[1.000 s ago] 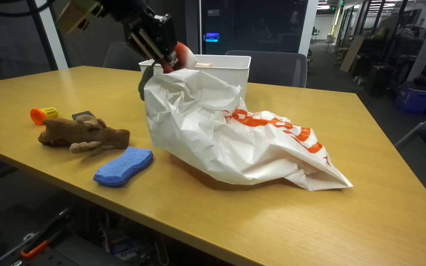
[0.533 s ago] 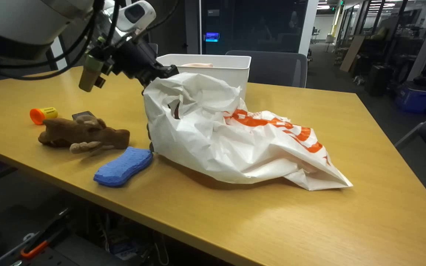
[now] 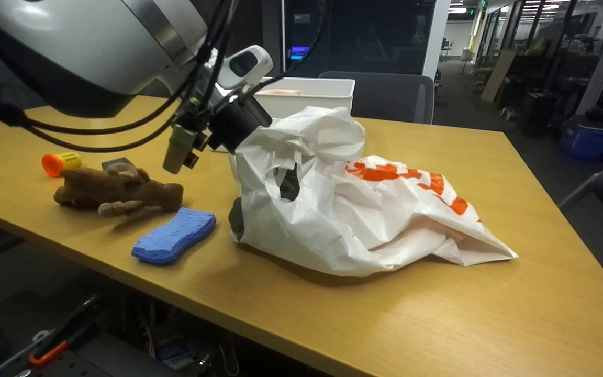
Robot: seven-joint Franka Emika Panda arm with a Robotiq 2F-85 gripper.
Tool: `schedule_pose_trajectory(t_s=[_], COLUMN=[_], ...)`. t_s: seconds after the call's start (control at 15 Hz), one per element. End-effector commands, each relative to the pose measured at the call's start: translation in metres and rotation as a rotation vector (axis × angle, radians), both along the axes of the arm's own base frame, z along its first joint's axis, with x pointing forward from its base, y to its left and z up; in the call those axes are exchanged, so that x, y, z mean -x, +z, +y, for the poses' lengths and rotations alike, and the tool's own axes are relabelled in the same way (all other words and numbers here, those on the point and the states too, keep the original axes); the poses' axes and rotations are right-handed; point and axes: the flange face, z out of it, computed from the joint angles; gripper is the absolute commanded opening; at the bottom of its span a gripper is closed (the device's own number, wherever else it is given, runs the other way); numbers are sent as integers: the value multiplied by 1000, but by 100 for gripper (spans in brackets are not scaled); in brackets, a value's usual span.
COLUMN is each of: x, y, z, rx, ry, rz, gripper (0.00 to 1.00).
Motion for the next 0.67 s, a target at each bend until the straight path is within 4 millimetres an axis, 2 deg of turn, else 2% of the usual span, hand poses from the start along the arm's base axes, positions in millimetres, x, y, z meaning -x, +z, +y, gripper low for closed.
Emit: schedule_pose_trajectory(t_s=[0.0,0.13,0.33,0.6], x=[-13,-16,-17,-13], y=[-4,0,22,53], z=[1,10,32,64], rx=[-20,-36,-97,-292], ry=[-16,-7,21,78], rz=[-23,-45,-107,-175], gripper=[60,76,99,100])
